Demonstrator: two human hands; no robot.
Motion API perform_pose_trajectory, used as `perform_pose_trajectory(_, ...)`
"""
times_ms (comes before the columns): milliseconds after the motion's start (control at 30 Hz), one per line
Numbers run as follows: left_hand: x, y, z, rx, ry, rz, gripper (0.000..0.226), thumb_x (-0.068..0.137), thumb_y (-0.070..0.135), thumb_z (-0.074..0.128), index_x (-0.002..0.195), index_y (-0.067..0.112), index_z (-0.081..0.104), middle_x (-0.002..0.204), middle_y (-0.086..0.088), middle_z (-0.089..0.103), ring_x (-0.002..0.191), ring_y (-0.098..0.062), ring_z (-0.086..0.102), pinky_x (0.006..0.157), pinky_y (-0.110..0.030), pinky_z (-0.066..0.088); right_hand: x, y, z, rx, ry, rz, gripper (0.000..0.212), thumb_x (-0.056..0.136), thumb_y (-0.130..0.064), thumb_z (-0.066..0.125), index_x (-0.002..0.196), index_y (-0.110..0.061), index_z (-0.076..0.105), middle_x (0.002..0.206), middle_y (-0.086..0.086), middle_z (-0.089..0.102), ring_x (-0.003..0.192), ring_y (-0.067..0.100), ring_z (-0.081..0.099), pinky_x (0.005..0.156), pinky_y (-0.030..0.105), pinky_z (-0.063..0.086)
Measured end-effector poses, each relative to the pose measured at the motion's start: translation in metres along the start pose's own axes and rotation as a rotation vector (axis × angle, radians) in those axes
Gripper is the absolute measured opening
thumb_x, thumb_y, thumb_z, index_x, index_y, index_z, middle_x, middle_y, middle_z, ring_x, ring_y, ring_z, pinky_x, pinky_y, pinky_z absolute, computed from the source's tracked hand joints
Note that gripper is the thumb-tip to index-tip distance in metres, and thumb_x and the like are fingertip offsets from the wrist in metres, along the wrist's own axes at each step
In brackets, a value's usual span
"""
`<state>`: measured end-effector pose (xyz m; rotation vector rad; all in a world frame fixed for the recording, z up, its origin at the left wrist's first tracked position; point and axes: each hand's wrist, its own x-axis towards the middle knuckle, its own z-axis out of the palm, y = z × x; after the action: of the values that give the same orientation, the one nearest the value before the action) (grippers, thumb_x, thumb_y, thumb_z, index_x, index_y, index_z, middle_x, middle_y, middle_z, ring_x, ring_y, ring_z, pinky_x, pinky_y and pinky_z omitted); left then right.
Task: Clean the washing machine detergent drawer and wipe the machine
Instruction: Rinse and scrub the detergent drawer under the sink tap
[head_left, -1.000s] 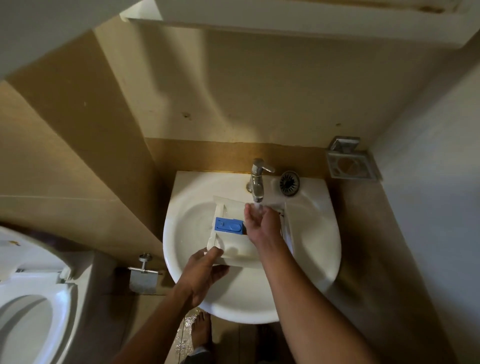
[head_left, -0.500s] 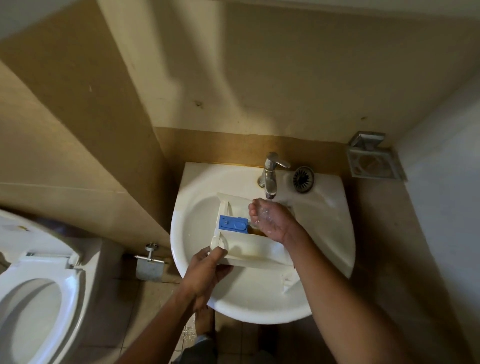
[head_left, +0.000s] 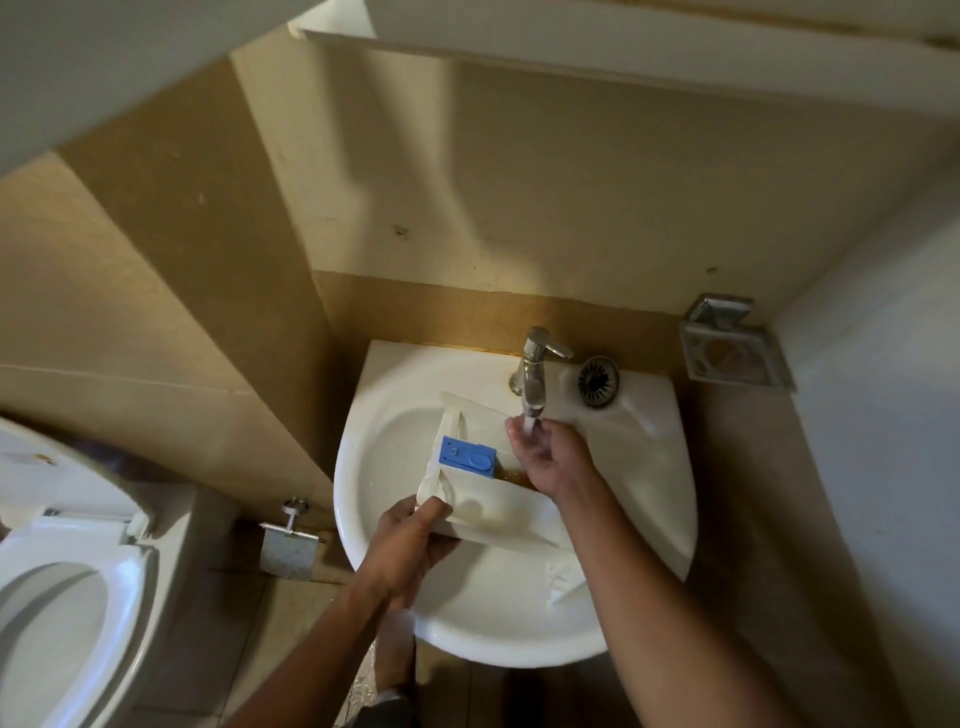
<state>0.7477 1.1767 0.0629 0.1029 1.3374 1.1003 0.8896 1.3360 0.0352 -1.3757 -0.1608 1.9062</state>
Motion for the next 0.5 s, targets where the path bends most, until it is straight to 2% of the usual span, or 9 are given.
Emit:
perform_pose_trajectory(33, -0.001, 0.000, 0.000, -0.001, 0.007, 0.001, 0.019, 0.097, 0.005, 0.057, 0.113, 0.000, 0.065, 0.092, -0.013, 0.079, 0.096, -0.030, 0.073, 0.098, -0.049, 0.055, 0.002, 0.001, 0.000, 0.193, -0.039, 0.039, 0.010, 0.097, 0.002, 0.052, 0.096, 0.007, 0.060, 0.095, 0.018, 0.065, 0.090, 0.024, 0.063, 0.060, 0.027, 0.060)
perform_pose_trajectory(67, -0.001, 0.000, 0.000, -0.003, 0.016, 0.001, 0.019, 0.097, 0.005, 0.057, 0.114, 0.000, 0.065, 0.091, -0.012, 0.079, 0.097, -0.031, 0.072, 0.098, -0.049, 0.055, 0.000, 0.001, 0.001, 0.258, -0.079, 0.064, 0.012, 0.098, 0.001, 0.050, 0.093, 0.004, 0.059, 0.086, 0.015, 0.064, 0.082, 0.020, 0.061, 0.057, 0.025, 0.058)
perform_pose_trajectory(100, 0.000, 0.000, -0.001, -0.006, 0.024, 0.002, 0.019, 0.097, 0.005, 0.058, 0.113, 0.000, 0.065, 0.090, -0.011, 0.079, 0.096, -0.031, 0.072, 0.097, -0.049, 0.056, -0.001, 0.000, 0.001, 0.190, -0.124, 0.078, 0.014, 0.099, -0.001, 0.048, 0.089, -0.002, 0.057, 0.076, 0.011, 0.060, 0.072, 0.016, 0.056, 0.054, 0.022, 0.053)
perform_pose_trajectory(167, 0.000, 0.000, -0.002, -0.008, 0.037, -0.004, 0.018, 0.096, 0.004, 0.058, 0.112, 0.000, 0.066, 0.086, -0.010, 0.079, 0.094, -0.030, 0.071, 0.092, -0.046, 0.057, -0.008, -0.003, -0.001, -0.171, -0.220, 0.061, 0.020, 0.098, -0.005, 0.047, 0.081, -0.011, 0.056, 0.066, 0.005, 0.055, 0.062, 0.014, 0.049, 0.053, 0.024, 0.043)
perform_pose_trajectory(200, 0.001, 0.000, -0.002, -0.012, 0.046, -0.009, 0.017, 0.096, 0.003, 0.057, 0.110, 0.000, 0.066, 0.087, -0.012, 0.079, 0.093, -0.030, 0.071, 0.090, -0.045, 0.058, -0.015, -0.006, -0.002, -0.472, -0.257, 0.011, 0.020, 0.095, -0.005, 0.050, 0.078, -0.011, 0.059, 0.067, 0.006, 0.057, 0.061, 0.016, 0.051, 0.054, 0.027, 0.043)
perform_pose_trajectory(267, 0.003, 0.001, -0.003, -0.021, 0.068, -0.022, 0.017, 0.095, 0.002, 0.056, 0.106, 0.001, 0.068, 0.093, -0.017, 0.074, 0.092, -0.031, 0.068, 0.090, -0.046, 0.058, -0.027, -0.009, -0.006, -1.157, -0.315, -0.166, 0.017, 0.088, -0.001, 0.057, 0.082, -0.011, 0.070, 0.080, 0.008, 0.069, 0.073, 0.021, 0.064, 0.067, 0.034, 0.056)
perform_pose_trajectory(333, 0.004, 0.001, -0.003, -0.006, 0.090, -0.023, 0.016, 0.094, 0.002, 0.057, 0.105, 0.002, 0.068, 0.100, -0.019, 0.069, 0.094, -0.032, 0.067, 0.093, -0.050, 0.057, -0.038, -0.014, -0.012, -1.570, -0.225, -0.416, 0.029, 0.088, 0.001, 0.054, 0.101, -0.014, 0.074, 0.103, 0.007, 0.072, 0.095, 0.020, 0.068, 0.087, 0.033, 0.057)
perform_pose_trajectory(433, 0.003, 0.004, -0.003, 0.055, 0.132, 0.034, 0.028, 0.088, 0.010, 0.068, 0.115, 0.002, 0.064, 0.108, -0.020, 0.071, 0.098, -0.033, 0.071, 0.088, -0.049, 0.060, -0.057, -0.031, -0.031, -1.677, 0.071, -0.689, 0.039, 0.093, -0.006, 0.053, 0.126, -0.020, 0.066, 0.130, 0.001, 0.064, 0.119, 0.019, 0.059, 0.097, 0.027, 0.047)
perform_pose_trajectory(500, -0.003, 0.006, 0.002, 0.111, 0.184, 0.097, 0.040, 0.080, 0.018, 0.077, 0.115, 0.006, 0.061, 0.109, -0.017, 0.072, 0.099, -0.034, 0.072, 0.081, -0.044, 0.062, -0.065, -0.035, -0.049, -1.736, 0.065, -0.585, 0.045, 0.093, -0.020, 0.061, 0.138, -0.019, 0.056, 0.141, 0.003, 0.056, 0.128, 0.021, 0.054, 0.101, 0.028, 0.043)
